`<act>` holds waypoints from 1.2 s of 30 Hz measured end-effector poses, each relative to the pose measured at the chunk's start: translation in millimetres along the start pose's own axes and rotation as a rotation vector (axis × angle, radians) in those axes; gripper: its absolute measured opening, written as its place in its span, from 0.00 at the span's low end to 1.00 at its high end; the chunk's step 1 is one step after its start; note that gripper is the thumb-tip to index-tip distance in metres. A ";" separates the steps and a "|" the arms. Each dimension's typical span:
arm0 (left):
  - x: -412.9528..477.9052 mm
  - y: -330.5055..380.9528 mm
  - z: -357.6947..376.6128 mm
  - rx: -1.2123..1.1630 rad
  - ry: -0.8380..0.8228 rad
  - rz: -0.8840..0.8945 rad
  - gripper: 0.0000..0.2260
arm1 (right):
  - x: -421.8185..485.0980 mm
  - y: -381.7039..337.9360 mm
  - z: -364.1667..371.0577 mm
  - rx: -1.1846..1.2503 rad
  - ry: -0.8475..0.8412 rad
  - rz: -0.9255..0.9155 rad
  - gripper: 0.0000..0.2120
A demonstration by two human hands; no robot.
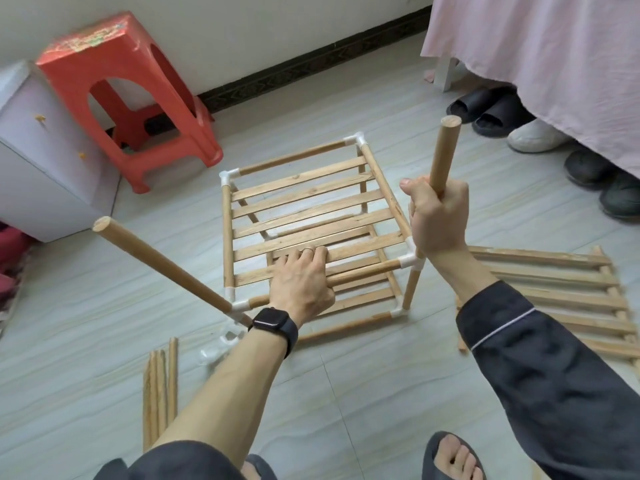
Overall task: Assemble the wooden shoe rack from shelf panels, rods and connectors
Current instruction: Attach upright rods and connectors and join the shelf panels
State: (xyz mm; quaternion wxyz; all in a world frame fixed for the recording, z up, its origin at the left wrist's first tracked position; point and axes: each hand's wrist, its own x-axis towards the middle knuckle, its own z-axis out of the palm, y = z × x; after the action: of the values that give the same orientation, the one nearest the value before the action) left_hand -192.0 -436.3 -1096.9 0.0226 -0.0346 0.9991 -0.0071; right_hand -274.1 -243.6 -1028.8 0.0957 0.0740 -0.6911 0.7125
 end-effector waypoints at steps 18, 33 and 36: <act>-49.1 -23.0 -35.1 -0.092 0.017 -0.044 0.41 | -82.6 -37.9 68.4 -0.224 -0.352 0.115 0.16; -85.3 -3.7 -29.6 -0.377 -0.159 -0.095 0.31 | -63.3 -7.7 35.8 -0.834 -0.794 -0.196 0.37; -83.1 -0.2 -25.9 -0.323 -0.124 -0.109 0.26 | -54.0 0.1 20.9 -0.903 -0.726 -0.253 0.37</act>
State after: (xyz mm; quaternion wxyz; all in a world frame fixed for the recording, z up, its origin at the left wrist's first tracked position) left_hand -110.3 -430.5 -1067.3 0.0780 -0.0923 0.9806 0.1542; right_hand -222.3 -266.3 -1041.0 -0.0409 0.3469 -0.9002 0.2602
